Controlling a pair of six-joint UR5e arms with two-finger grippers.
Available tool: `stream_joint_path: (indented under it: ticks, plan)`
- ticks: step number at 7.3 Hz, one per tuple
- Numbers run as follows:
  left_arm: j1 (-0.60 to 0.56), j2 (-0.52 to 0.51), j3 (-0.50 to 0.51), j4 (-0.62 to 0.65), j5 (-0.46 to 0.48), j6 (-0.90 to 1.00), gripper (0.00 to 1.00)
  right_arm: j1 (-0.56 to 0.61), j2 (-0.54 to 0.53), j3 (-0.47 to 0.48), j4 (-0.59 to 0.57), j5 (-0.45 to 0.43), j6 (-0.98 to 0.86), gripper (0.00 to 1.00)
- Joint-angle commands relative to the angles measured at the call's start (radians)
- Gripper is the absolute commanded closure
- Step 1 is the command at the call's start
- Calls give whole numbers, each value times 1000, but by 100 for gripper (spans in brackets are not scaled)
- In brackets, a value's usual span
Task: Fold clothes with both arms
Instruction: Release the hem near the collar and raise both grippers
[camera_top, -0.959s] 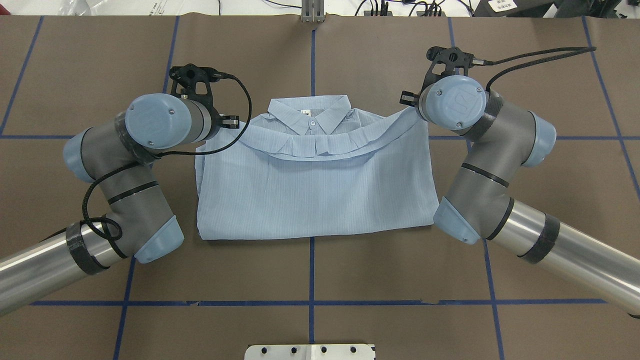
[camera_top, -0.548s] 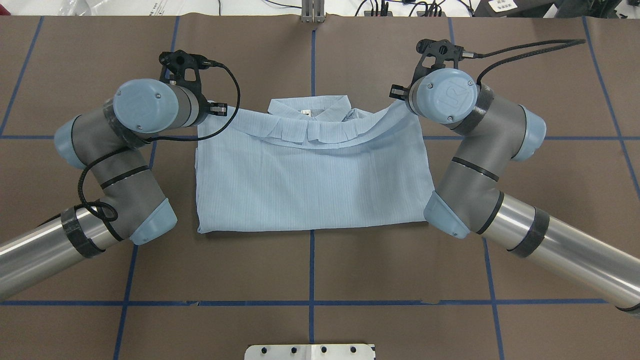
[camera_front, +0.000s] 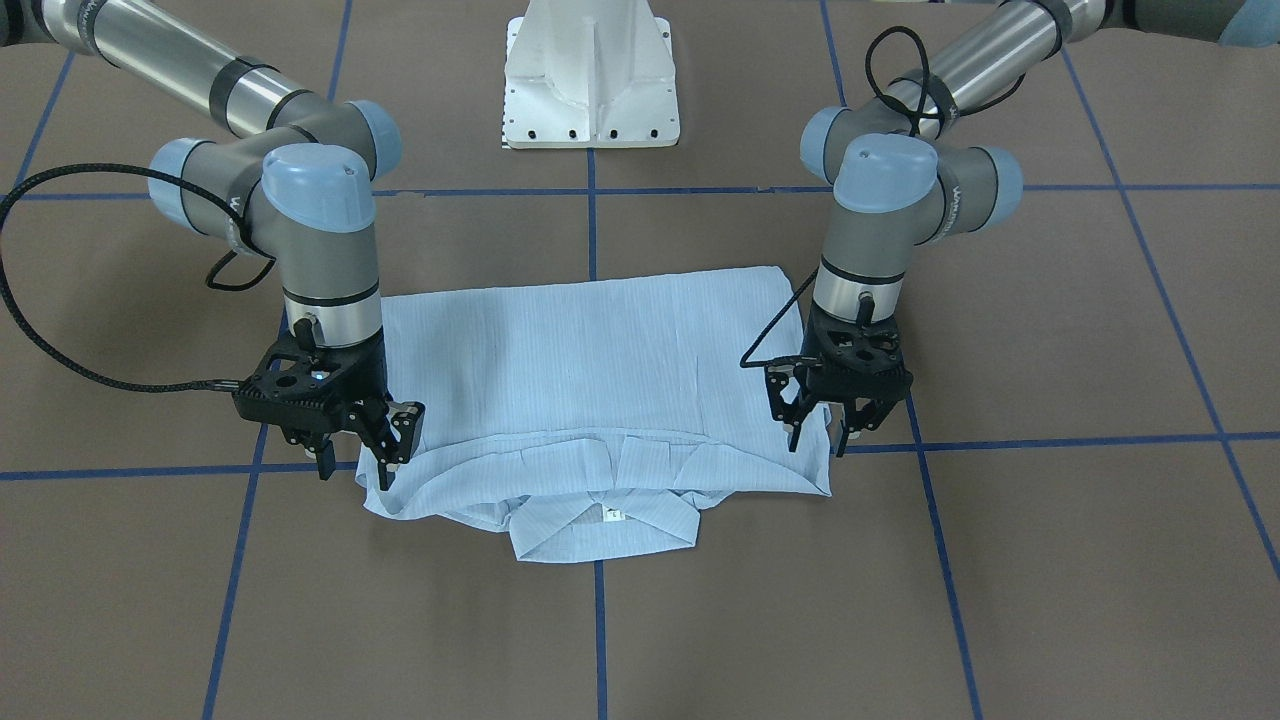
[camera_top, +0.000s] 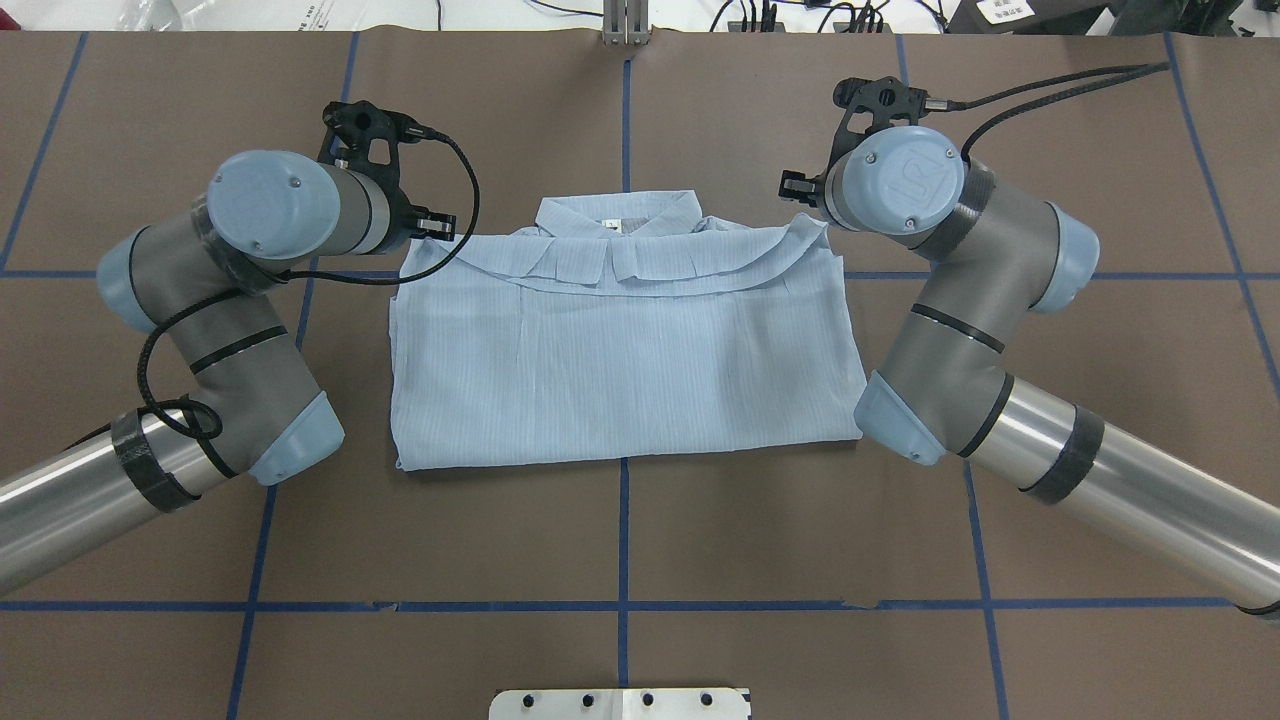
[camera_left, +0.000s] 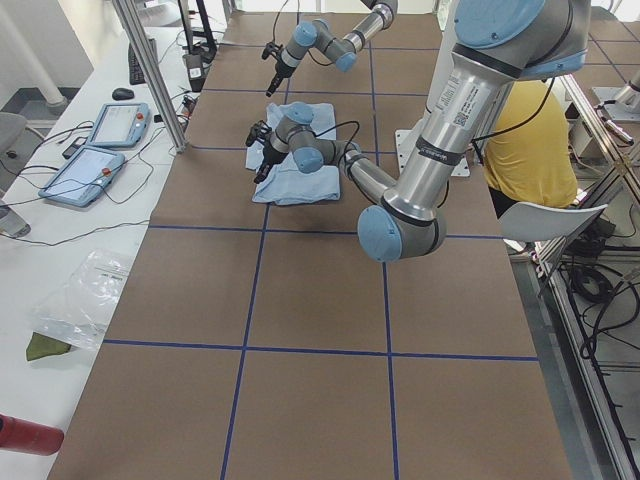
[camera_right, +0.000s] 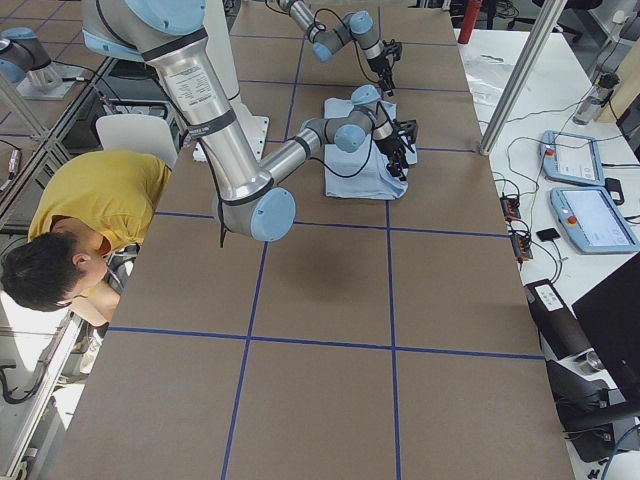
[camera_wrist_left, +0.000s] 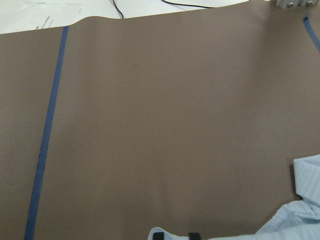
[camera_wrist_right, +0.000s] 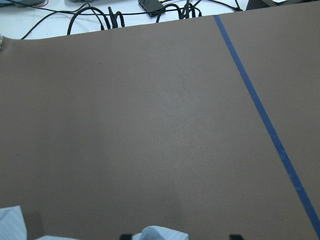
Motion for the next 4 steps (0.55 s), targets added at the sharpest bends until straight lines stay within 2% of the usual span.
stream_joint_path:
  ticks: [1, 2, 4]
  plan:
    - [11, 75, -104, -7, -75, 2, 0, 21, -31, 33, 3, 56, -46, 0]
    - [35, 122, -149, -9, -81, -3, 0, 21, -32, 37, 3, 56, -46, 0]
    - [159, 204, -238, -12, -74, -160, 0, 21, -38, 53, 3, 56, -45, 0]
